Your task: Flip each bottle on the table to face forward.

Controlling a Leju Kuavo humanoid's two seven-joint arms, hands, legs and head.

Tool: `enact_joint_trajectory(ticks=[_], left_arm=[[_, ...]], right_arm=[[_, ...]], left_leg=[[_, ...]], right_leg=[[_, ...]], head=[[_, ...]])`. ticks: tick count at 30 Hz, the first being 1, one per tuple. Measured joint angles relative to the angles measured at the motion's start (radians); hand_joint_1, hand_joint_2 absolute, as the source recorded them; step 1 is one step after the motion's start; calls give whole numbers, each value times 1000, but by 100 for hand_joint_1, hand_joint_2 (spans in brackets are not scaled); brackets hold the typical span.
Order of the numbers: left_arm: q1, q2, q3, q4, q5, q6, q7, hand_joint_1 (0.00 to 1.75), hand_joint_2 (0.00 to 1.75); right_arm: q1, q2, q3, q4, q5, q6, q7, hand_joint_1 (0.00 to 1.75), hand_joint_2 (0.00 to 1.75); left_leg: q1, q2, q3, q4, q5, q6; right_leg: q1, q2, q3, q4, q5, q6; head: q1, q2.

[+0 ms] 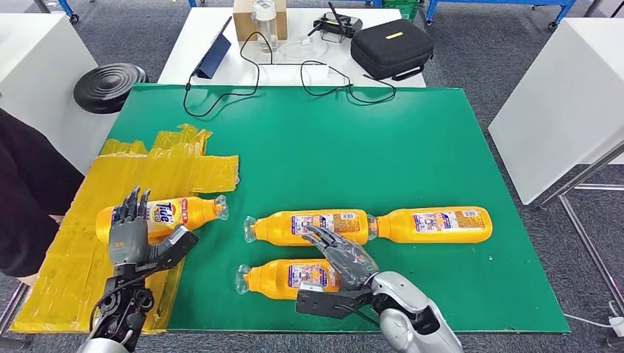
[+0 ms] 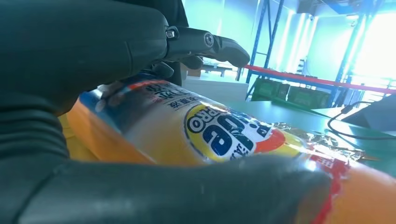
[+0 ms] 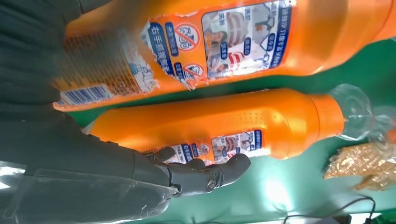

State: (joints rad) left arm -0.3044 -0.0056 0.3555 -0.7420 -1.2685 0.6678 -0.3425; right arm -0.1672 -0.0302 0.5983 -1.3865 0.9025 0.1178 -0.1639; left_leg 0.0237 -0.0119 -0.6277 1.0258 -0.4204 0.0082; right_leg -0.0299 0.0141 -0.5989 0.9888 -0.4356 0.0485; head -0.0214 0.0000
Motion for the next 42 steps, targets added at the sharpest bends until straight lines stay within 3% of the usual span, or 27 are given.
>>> enact_joint_trajectory(ticks=[3, 6, 11, 17, 31, 32, 36, 42], left_arm=[[-1, -6, -3, 2, 113, -7, -58, 0, 0], [7, -11, -30, -15, 325, -67, -124, 0, 0], [59, -12, -115, -153, 574, -182, -145, 0, 0], [79, -7, -175, -249, 650, -196, -139, 0, 0], [70, 18, -190, -246, 731, -207, -177, 0, 0], [69, 19, -190, -244, 735, -206, -177, 0, 0], [68, 26, -192, -241, 754, -207, -177, 0, 0], [70, 30, -192, -241, 767, -210, -178, 0, 0]], right_arm=[[-7, 4, 2, 15, 10, 22, 16, 0, 175], [-19, 5, 5, 40, 23, 49, 32, 0, 175], [-49, 4, 29, 92, 53, 84, 64, 0, 175], [-63, -13, 58, 102, 50, 126, 88, 0, 175], [-33, -107, 102, 36, 98, 246, 213, 0, 175], [-26, -118, 103, 25, 103, 253, 223, 6, 175], [5, -156, 99, -25, 115, 275, 248, 173, 175], [25, -177, 88, -61, 116, 296, 252, 175, 175]], left_leg=[[0, 0, 0, 0, 0, 0], [0, 0, 0, 0, 0, 0], [0, 1, 2, 0, 0, 0], [0, 1, 6, 0, 0, 0], [0, 0, 9, 0, 0, 0], [0, 0, 10, 0, -1, 0], [0, -1, 12, 0, -2, 0], [0, -2, 14, 0, -2, 0]], right_leg=[[0, 0, 0, 0, 0, 0], [0, 0, 0, 0, 0, 0], [0, 0, 1, 0, 0, 0], [0, 0, 4, -1, 0, 0], [0, 0, 4, -1, 0, 0], [0, 0, 3, -1, -1, 0], [0, 0, 1, -2, -2, -1], [0, 0, 3, -2, -2, -1]], head=[[0, 0], [0, 0], [0, 0], [0, 0], [0, 0], [0, 0], [0, 0], [0, 0]])
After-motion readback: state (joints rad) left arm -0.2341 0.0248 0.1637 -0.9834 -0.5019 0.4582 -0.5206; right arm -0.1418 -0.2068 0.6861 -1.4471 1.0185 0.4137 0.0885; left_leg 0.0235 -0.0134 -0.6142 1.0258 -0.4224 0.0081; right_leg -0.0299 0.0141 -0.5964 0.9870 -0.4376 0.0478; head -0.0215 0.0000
